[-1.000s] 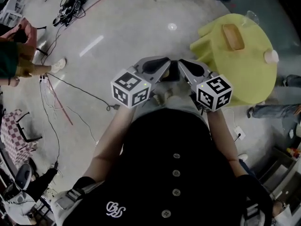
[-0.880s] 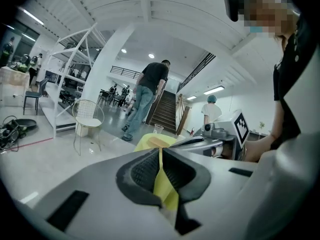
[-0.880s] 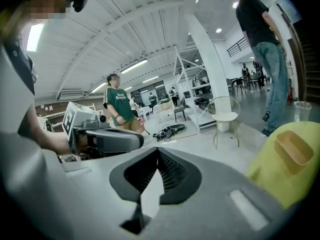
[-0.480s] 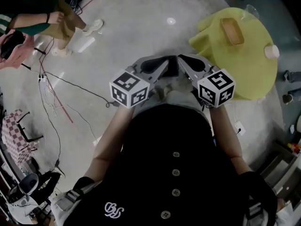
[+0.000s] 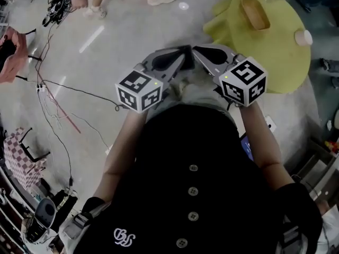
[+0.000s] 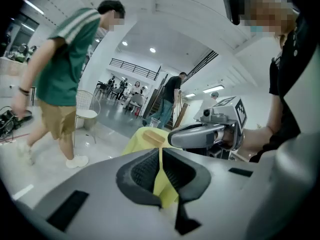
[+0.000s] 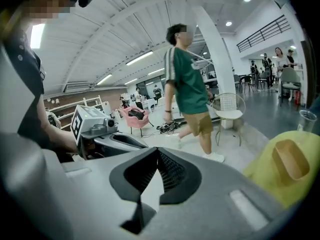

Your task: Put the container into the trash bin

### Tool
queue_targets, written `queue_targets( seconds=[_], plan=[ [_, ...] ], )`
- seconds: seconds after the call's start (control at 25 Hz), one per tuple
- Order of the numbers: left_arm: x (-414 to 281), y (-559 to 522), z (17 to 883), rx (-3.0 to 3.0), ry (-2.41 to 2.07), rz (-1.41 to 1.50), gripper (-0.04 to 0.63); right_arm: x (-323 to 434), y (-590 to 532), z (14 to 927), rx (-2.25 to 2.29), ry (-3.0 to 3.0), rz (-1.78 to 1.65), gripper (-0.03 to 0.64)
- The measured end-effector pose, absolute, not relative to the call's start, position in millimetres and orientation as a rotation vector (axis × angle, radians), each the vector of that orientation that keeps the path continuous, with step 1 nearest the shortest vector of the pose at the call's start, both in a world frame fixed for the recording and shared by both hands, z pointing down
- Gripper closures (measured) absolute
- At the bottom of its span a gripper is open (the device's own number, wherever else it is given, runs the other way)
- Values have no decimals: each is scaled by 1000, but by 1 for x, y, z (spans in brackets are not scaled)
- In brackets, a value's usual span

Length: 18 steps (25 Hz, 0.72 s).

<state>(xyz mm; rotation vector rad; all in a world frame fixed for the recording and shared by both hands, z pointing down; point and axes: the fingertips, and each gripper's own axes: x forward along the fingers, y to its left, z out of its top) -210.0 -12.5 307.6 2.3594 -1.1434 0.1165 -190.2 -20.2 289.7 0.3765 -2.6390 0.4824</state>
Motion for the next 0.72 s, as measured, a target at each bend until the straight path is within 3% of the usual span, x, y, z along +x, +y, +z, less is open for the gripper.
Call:
queue_targets(
  seconds=[0.72],
  plan=[
    [-197, -23, 313, 2327, -1139, 78, 568, -179, -8, 310, 208, -2541, 453, 613]
  ],
)
